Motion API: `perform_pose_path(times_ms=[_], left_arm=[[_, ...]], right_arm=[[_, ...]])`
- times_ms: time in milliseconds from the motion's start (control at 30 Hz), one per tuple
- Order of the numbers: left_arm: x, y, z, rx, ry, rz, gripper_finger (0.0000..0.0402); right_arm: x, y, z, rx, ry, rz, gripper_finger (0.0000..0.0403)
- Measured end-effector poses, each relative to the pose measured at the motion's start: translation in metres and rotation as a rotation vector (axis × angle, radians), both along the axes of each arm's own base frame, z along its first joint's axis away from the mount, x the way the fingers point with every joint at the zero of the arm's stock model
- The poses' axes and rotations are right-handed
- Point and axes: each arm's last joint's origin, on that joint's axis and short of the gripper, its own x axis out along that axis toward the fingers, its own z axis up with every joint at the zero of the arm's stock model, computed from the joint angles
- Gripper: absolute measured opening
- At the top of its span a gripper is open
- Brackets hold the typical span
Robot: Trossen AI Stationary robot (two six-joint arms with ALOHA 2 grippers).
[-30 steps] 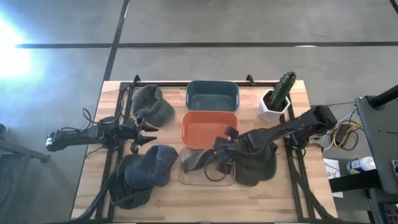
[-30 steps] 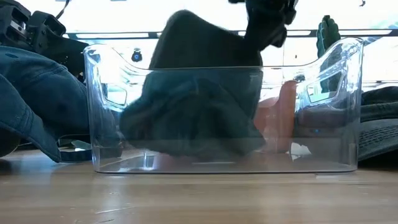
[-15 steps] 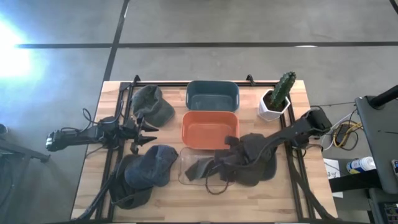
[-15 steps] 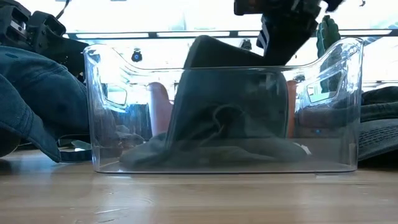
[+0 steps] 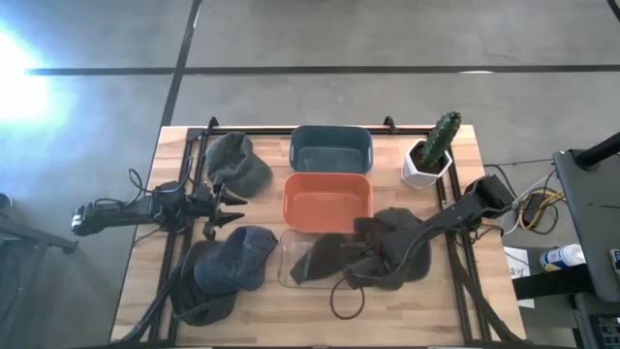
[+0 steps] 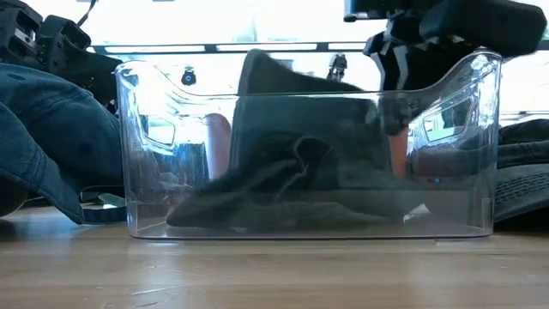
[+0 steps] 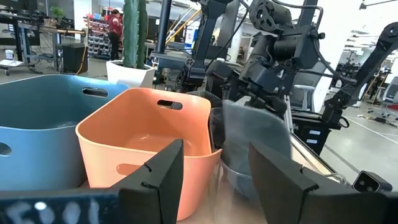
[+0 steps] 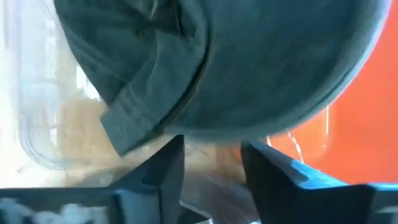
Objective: Pick & Place hat
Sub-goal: Put the bottom gray cap into the transparent bin, then put the gray cap into the transparent bin
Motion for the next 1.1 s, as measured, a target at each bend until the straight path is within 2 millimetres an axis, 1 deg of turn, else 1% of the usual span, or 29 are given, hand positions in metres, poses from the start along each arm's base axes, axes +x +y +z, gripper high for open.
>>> perform_pose_path(times_ms=[100,233,367,567,600,667,833,867,933,1000,1067,1100], left_arm=[[0.0,0.0,0.0,0.0,0.0,0.0,0.0174],[0.0,0.0,0.0,0.0,0.0,0.0,0.0174],[0.0,0.0,0.0,0.0,0.0,0.0,0.0174],[0.0,0.0,0.002,-0.004,-0.022,-0.001,0.0174],[0.0,0.0,0.005,-0.033,-0.052,-0.003,0.0174],[0.0,0.0,0.012,-0.166,-0.116,-0.012,0.0174],[-0.006,0.0,0.037,-0.747,-0.346,-0.1,0.0174],[-0.008,0.001,0.041,-0.818,-0.4,-0.1,0.0174],[-0.012,0.005,0.048,-0.837,-0.524,-0.015,0.0174],[-0.015,0.01,0.052,-0.855,-0.653,0.145,0.0174],[-0.017,0.015,0.054,-0.886,-0.709,0.312,0.0174],[-0.016,0.016,0.057,-0.875,-0.703,0.365,0.0174]], right_arm=[[-0.004,0.0,0.001,-0.009,0.018,-0.005,0.0192],[-0.008,0.001,0.005,-0.006,0.018,-0.012,0.0215],[-0.01,0.002,0.01,0.001,0.003,-0.008,0.0225],[-0.011,0.001,0.016,0.013,-0.018,-0.021,0.0226],[-0.011,0.0,0.016,0.016,-0.022,-0.028,0.0226],[-0.011,0.0,0.016,0.021,-0.027,-0.043,0.0226],[-0.011,-0.001,0.017,0.006,-0.052,-0.077,0.0226],[-0.01,-0.002,0.017,-0.004,-0.057,-0.082,0.0226],[-0.009,-0.006,0.017,-0.011,-0.061,-0.097,0.0226],[-0.006,-0.013,0.017,-0.007,-0.061,-0.123,0.0226],[-0.002,-0.022,0.016,-0.005,-0.062,-0.168,0.0226],[0.0,-0.027,0.016,-0.003,-0.064,-0.192,0.0226]])
